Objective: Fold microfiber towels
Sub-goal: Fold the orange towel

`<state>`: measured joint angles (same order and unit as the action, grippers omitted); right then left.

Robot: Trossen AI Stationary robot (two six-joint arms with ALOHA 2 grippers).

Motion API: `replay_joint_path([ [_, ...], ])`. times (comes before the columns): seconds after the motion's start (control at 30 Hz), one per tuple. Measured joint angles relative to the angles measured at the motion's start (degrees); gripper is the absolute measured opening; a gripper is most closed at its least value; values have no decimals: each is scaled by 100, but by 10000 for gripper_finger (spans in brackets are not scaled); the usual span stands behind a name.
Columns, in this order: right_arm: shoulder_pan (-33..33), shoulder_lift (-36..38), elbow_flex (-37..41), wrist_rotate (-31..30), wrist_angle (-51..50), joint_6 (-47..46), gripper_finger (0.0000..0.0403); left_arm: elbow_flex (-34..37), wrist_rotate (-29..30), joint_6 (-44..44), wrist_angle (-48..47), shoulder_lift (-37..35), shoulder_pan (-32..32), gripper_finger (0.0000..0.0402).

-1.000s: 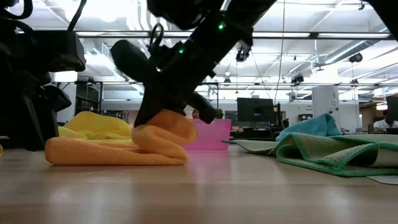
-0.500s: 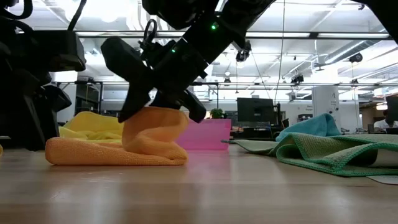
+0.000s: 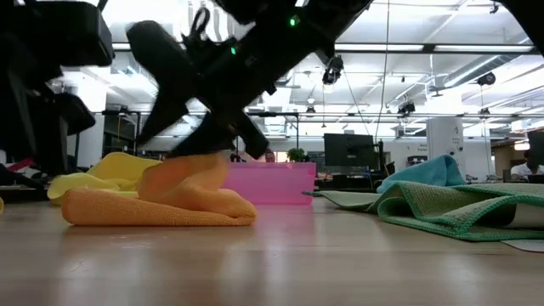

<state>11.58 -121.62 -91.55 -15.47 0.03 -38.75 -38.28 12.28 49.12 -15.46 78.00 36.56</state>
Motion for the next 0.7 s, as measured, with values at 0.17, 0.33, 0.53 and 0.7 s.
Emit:
replay_joint_path([
  [0.17,154,2,0,408,566,474,192,5,227,-22,-182,-461,-1,171],
  [0.33,267,24,0,556,671,1042,192,-1,640,-158,-149,-783,-2,171],
  [0.53,451,363,4,344,-29,1912,189,-9,1559,-411,-137,-871,-45,171],
  [0.7,686,925,22,-359,-1142,2428,167,-4,1678,-687,186,-700,-236,171],
])
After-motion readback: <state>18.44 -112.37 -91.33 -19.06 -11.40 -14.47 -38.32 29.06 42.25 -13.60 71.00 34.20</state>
